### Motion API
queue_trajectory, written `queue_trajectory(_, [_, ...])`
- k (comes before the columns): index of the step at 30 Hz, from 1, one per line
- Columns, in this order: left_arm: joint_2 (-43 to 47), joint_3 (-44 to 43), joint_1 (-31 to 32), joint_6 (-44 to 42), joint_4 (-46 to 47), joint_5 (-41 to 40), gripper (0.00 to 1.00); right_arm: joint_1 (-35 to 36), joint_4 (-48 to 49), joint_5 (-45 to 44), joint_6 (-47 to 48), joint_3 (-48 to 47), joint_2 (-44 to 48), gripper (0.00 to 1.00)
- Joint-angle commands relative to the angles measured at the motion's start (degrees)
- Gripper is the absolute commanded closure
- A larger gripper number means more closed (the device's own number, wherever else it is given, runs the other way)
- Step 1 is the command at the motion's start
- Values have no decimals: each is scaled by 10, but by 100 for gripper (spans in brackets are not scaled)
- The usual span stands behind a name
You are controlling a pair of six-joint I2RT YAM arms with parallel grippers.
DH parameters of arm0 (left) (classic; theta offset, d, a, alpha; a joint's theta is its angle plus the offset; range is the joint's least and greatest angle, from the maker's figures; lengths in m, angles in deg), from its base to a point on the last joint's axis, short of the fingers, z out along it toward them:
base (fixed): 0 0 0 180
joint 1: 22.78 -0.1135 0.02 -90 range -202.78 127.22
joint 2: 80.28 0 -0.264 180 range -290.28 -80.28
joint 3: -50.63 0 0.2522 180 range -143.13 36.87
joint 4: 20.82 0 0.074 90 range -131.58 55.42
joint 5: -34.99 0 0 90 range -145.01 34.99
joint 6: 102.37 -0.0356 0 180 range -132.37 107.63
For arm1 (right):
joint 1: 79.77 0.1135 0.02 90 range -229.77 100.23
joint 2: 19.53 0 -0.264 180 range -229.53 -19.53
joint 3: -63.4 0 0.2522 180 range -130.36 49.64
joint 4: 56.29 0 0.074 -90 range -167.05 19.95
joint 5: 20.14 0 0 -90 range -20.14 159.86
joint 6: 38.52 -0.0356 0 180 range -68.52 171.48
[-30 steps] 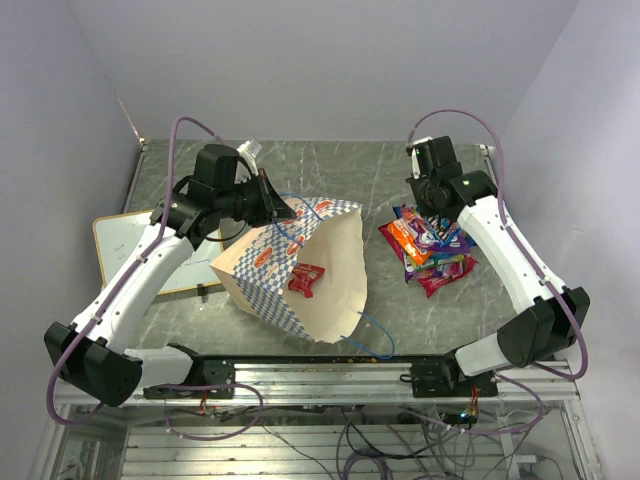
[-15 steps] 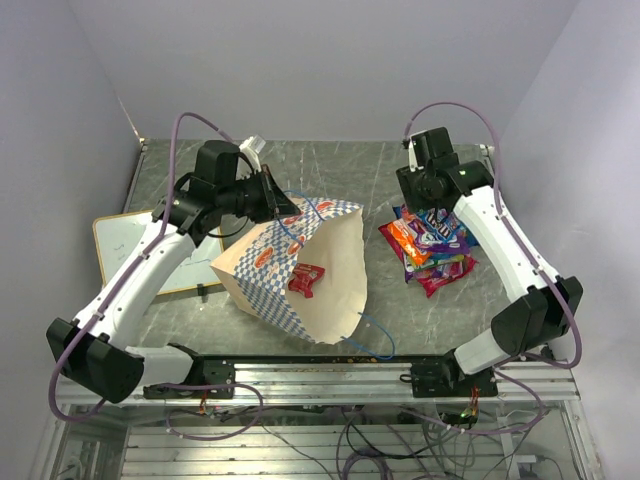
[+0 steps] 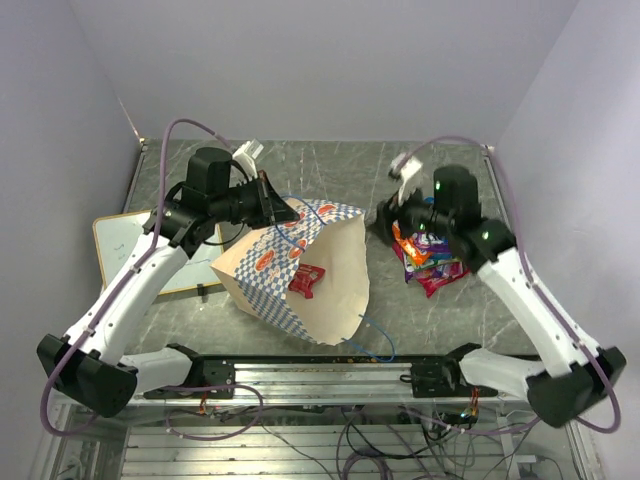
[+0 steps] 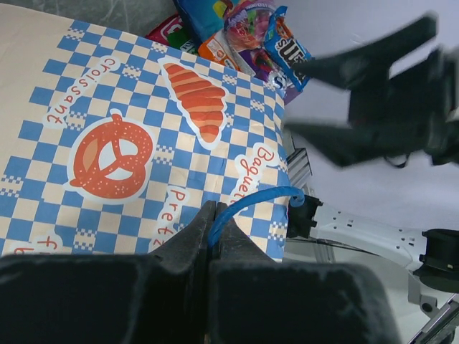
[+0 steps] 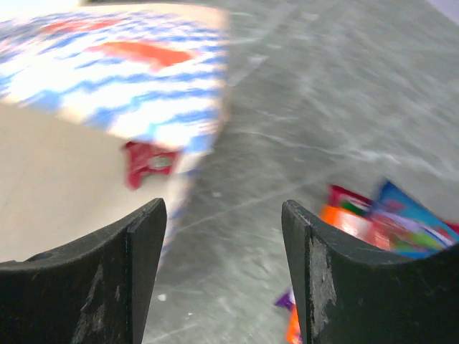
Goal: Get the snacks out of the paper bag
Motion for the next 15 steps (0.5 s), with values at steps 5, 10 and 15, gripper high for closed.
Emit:
queue_trajectory(5, [42,11,-2,-46,-41,8,93,169,229,224,205,264,141,34])
queue_trajectory(10, [62,12,-2,-63,-74,-3,93,238,223,217,329,310,120,38])
queue_trajectory(15, [71,9,-2,-61,-86,-4,93,290,314,122,404,344,54,43])
